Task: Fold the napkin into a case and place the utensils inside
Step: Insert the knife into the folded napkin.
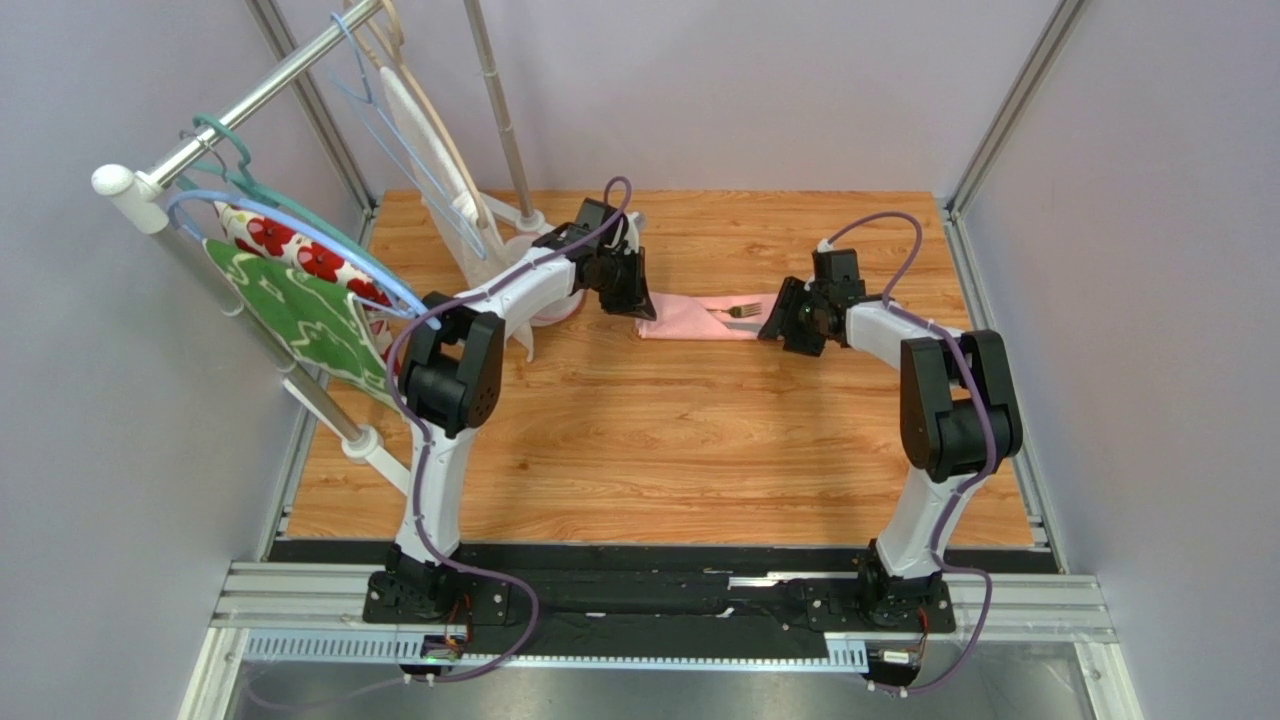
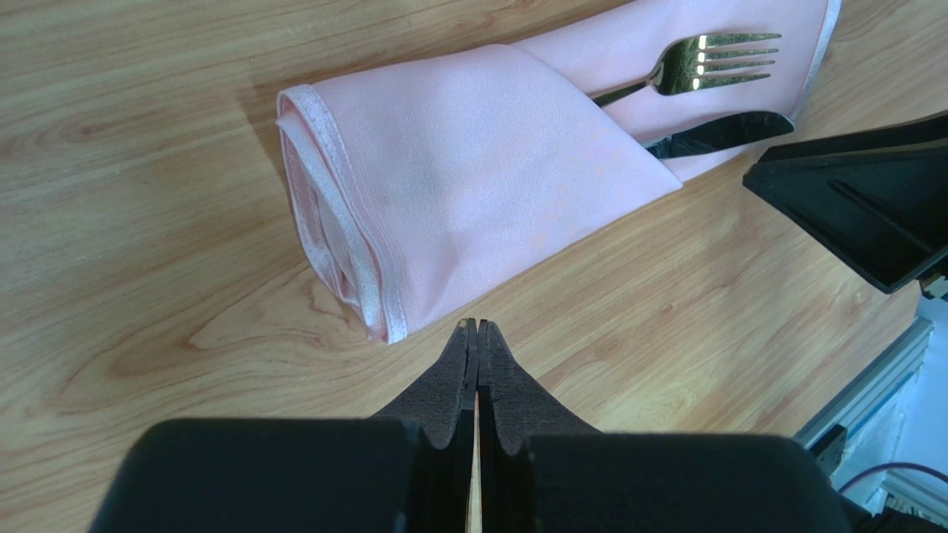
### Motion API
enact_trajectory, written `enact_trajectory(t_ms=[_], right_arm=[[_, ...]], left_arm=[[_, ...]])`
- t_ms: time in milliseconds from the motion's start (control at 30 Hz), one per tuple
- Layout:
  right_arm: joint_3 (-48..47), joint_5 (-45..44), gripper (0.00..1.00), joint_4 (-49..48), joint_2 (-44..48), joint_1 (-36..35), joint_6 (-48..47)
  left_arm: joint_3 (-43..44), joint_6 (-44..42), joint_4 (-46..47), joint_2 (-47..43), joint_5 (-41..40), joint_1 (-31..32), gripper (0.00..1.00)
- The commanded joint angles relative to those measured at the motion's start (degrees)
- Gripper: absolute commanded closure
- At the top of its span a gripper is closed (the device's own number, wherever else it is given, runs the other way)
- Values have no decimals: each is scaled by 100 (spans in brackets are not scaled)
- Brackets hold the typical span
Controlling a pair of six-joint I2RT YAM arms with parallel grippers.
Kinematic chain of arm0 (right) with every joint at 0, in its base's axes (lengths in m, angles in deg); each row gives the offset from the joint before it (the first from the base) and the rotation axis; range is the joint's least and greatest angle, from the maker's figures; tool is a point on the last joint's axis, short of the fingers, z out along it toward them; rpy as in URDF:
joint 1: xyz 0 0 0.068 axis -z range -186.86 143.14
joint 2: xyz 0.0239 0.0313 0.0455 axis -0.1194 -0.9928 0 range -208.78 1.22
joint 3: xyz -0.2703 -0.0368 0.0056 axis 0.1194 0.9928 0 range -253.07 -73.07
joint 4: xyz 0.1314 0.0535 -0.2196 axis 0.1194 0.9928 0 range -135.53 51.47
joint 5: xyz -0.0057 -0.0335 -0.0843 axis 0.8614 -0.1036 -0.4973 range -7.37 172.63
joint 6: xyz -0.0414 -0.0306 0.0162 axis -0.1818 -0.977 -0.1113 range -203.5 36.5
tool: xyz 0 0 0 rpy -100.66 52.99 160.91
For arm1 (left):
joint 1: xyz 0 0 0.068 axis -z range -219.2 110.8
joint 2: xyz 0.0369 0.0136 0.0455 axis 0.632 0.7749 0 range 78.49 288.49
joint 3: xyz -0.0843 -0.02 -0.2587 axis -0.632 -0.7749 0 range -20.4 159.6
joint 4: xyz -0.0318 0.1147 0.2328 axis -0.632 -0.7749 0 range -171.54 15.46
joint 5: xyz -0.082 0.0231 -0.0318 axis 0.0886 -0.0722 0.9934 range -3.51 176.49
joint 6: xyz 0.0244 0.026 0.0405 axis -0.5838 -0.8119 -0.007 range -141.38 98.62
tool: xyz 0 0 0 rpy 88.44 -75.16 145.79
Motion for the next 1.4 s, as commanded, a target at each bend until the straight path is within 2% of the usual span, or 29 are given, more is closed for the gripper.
enact_trajectory(t_ms=[0, 600, 933, 1367], right_arm=[[-243, -353, 46, 296, 161, -14, -237], [-982, -283, 45, 542, -332, -58, -387], [-1184, -353, 45, 604, -393, -356, -273], [-1246, -845, 44, 963, -297, -497, -255]], left_arm=[[286, -114, 19, 105, 13, -18, 100], [259, -88, 46, 255, 30, -18, 100], [250, -61, 81, 281, 57, -18, 100], [233, -88, 89, 246, 75, -18, 100]])
